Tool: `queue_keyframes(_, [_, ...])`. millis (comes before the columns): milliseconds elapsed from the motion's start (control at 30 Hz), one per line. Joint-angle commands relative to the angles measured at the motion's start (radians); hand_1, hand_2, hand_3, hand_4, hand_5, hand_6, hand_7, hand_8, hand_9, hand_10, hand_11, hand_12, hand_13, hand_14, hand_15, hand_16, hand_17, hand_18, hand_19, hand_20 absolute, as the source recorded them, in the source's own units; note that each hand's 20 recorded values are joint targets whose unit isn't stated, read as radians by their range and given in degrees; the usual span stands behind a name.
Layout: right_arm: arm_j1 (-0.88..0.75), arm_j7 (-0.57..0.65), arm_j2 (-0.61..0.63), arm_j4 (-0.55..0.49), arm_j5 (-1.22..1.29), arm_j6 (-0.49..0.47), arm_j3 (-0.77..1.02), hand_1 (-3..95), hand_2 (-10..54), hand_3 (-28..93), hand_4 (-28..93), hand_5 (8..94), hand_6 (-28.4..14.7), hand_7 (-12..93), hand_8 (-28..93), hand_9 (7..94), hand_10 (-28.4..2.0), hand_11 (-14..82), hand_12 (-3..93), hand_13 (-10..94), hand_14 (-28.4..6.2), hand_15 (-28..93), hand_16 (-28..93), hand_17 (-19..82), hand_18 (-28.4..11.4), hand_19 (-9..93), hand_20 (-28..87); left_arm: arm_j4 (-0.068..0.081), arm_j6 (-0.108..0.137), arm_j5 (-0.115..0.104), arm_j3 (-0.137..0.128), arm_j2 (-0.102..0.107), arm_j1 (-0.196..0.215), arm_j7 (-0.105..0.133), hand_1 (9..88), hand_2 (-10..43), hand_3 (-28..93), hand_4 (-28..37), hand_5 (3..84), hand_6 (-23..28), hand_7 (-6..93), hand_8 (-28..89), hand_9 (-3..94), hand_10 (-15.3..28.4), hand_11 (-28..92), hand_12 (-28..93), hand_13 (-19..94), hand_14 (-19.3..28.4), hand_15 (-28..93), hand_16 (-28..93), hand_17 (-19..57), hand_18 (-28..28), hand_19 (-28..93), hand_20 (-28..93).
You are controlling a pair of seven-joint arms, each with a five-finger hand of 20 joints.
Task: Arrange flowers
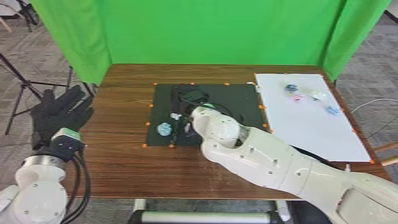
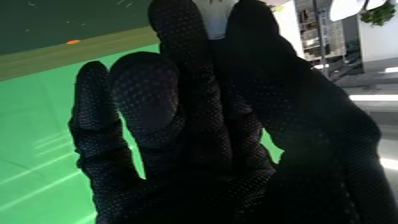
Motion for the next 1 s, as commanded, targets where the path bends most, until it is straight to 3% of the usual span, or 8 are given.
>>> queue_keyframes(33, [-0.004, 0.029, -0.003, 0.005, -0.004, 0.045, -0.001, 57.1, -9.5, 68, -28, 66.2, 1.5, 55, 13, 85.8, -7.9, 10.2, 38.2, 73, -5.6, 56, 42, 27, -22.4, 70, 38, 0.001, 0.003, 0.004, -0.003, -0.001, -0.003, -0.023, 26.5, 12.5, 71, -28.3, 40.8, 8.1, 18.9, -12, 30.7, 13.9, 24, 8, 20, 15.2, 41, -11, -6.9, 12.8, 30, 8])
queue_keyframes(100, [-0.007, 0.024, -0.001, 0.003, -0.005, 0.051, 0.0, 56.8, -9.5, 68, -28, 62.7, 1.0, 57, 10, 84.6, -7.6, 10.8, 38.0, 73, -5.4, 56, 43, 27, -22.3, 70, 37, 0.0, 0.002, 0.005, -0.007, -0.001, 0.002, -0.026, 26.5, 12.5, 71, -28.3, 40.7, 8.1, 19.0, -12, 30.7, 14.0, 24, 8, 20, 15.2, 41, -11, -6.9, 12.8, 30, 8])
queue_keyframes(367, [-0.011, 0.022, 0.007, -0.005, -0.01, 0.02, 0.005, 56.4, -9.5, 68, -28, 63.5, -1.2, 37, -1, 83.8, -8.2, 11.4, 37.8, 72, -5.5, 55, 43, 27, -22.5, 70, 37, 0.001, 0.001, 0.008, -0.017, -0.002, 0.008, -0.033, 26.9, 11.9, 71, -28.3, 40.7, 8.2, 18.8, -12, 30.7, 13.9, 24, 8, 20, 15.2, 41, -11, -6.9, 12.8, 30, 8])
queue_keyframes(500, [-0.016, 0.026, 0.007, -0.008, -0.012, 0.022, 0.011, 56.6, -9.5, 68, -28, 62.2, -1.8, 25, -15, 84.3, -8.4, 11.0, 37.4, 73, -5.5, 55, 44, 27, -22.6, 70, 36, 0.002, -0.002, 0.013, -0.02, -0.004, 0.008, -0.04, 27.2, 11.4, 71, -28.3, 40.6, 8.1, 19.0, -12, 30.7, 13.9, 24, 9, 20, 15.1, 41, -11, -6.9, 12.8, 30, 8])
queue_keyframes(600, [-0.008, 0.021, 0.008, -0.001, -0.018, 0.057, -0.005, 56.4, -9.5, 69, -28, 61.5, -1.8, 24, -15, 84.5, -8.5, 10.8, 37.3, 73, -5.5, 55, 44, 27, -22.7, 70, 36, 0.004, -0.003, 0.014, -0.021, -0.002, 0.008, -0.039, 27.6, 10.7, 71, -28.3, 40.6, 8.1, 18.9, -12, 30.7, 13.9, 24, 8, 20, 15.1, 41, -11, -6.9, 12.8, 30, 8])
queue_keyframes(733, [-0.02, 0.022, 0.012, -0.016, -0.008, 0.023, 0.018, 56.8, -9.5, 68, -28, 64.2, -0.8, 28, -8, 85.3, -8.6, 10.7, 37.9, 73, -6.0, 55, 43, 27, -22.6, 70, 36, 0.003, -0.002, 0.014, -0.018, -0.004, 0.006, -0.042, 27.8, 10.7, 71, -28.3, 40.6, 8.1, 19.0, -12, 30.7, 13.9, 24, 8, 20, 15.1, 41, -11, -6.9, 12.8, 30, 8])
queue_keyframes(833, [-0.03, 0.021, 0.017, -0.034, -0.004, 0.009, 0.052, 54.3, -9.5, 68, -28, 63.2, -0.8, 26, -15, 84.3, -8.7, 10.4, 37.2, 73, -7.1, 56, 41, 27, -22.9, 70, 36, 0.001, 0.0, 0.006, -0.017, -0.006, 0.014, -0.026, 27.6, 11.0, 71, -28.3, 40.7, 8.2, 19.0, -12, 30.7, 13.9, 24, 8, 20, 15.1, 41, -11, -6.9, 12.8, 30, 8])
queue_keyframes(1000, [-0.062, 0.012, 0.055, -0.109, -0.004, -0.011, 0.17, 47.9, -9.5, 74, -28, 62.1, -1.6, 25, -15, 79.3, -10.6, 17.6, 29.6, 71, -8.6, 57, 35, 26, -23.1, 69, 35, -0.004, -0.017, 0.01, -0.035, -0.017, 0.038, -0.019, 27.2, 11.6, 71, -28.3, 40.6, 8.2, 18.8, -12, 30.7, 13.9, 24, 8, 20, 15.2, 41, -11, -6.8, 12.8, 30, 8])
